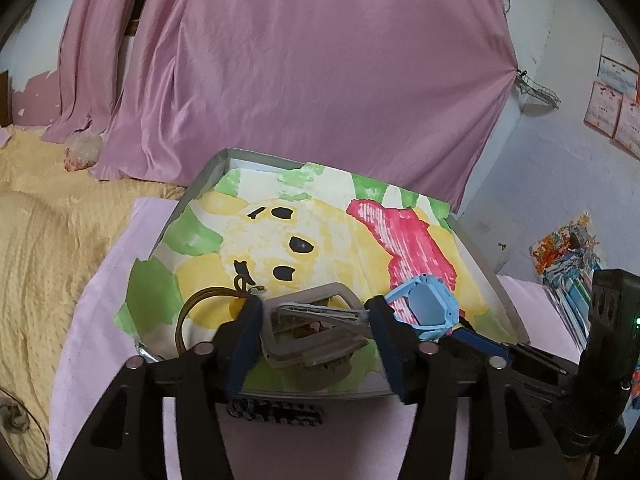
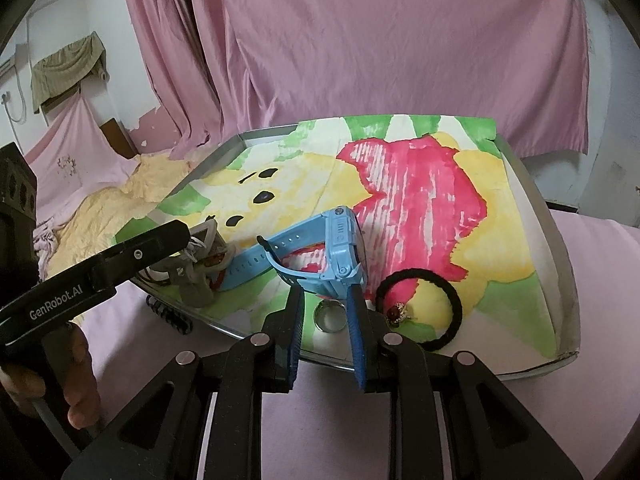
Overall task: Organize jewelry
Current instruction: 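Carry the silver ring and snap clip into the tray and open both tools, then withdraw both tools from the tray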
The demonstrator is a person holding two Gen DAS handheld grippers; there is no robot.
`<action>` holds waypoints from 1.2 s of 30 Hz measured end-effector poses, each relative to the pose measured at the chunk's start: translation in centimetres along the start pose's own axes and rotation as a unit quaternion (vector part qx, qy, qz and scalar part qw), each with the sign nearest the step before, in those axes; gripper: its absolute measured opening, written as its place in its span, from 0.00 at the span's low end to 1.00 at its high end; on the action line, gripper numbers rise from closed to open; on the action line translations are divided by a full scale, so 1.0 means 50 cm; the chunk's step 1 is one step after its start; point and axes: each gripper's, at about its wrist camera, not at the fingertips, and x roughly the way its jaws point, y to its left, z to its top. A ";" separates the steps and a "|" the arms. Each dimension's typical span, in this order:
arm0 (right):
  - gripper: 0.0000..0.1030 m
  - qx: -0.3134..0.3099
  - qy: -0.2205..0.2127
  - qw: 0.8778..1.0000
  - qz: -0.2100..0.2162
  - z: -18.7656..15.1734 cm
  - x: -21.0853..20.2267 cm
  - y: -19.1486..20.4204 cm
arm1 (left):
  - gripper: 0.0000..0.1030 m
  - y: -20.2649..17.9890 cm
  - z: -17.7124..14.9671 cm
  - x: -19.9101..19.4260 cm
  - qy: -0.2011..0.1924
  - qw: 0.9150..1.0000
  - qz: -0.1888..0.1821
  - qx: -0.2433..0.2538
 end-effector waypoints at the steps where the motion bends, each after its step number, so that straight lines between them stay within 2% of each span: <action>1: 0.21 0.002 -0.002 1.000 0.000 -0.001 -0.002 -0.001 | 0.54 0.001 0.000 0.001 0.001 1.000 -0.002 -0.001; 3: 0.23 0.006 -0.007 1.000 0.002 -0.002 -0.005 -0.002 | 0.56 0.002 0.000 0.001 0.001 1.000 -0.003 -0.002; 5: 0.26 0.012 -0.014 1.000 0.003 -0.004 -0.013 -0.006 | 0.63 0.002 0.000 0.000 0.000 1.000 -0.003 -0.004; 7: 0.36 0.017 -0.026 1.000 0.001 -0.007 -0.024 -0.008 | 0.65 0.002 0.000 -0.003 -0.002 1.000 -0.002 -0.003; 11: 0.41 0.024 -0.052 0.998 -0.008 -0.011 -0.050 -0.012 | 0.70 0.003 -0.001 -0.016 -0.011 1.000 0.000 -0.002; 13: 0.50 0.025 -0.065 0.997 -0.011 -0.014 -0.064 -0.012 | 0.74 0.002 -0.002 -0.026 -0.020 1.000 0.000 -0.001; 16: 0.59 0.026 -0.090 0.995 -0.020 -0.021 -0.088 -0.011 | 0.78 -0.001 -0.004 -0.045 -0.035 0.999 0.002 0.006; 22: 0.81 0.021 -0.131 0.990 -0.041 -0.035 -0.130 -0.009 | 0.92 -0.005 -0.016 -0.086 -0.060 0.998 0.022 0.023; 28: 0.85 0.017 -0.154 0.986 -0.057 -0.054 -0.162 -0.002 | 0.97 0.001 -0.039 -0.140 -0.099 0.993 0.045 0.044; 36: 0.88 0.011 -0.194 0.979 -0.062 -0.096 -0.221 0.020 | 0.99 0.006 -0.071 -0.211 -0.152 0.984 0.057 0.067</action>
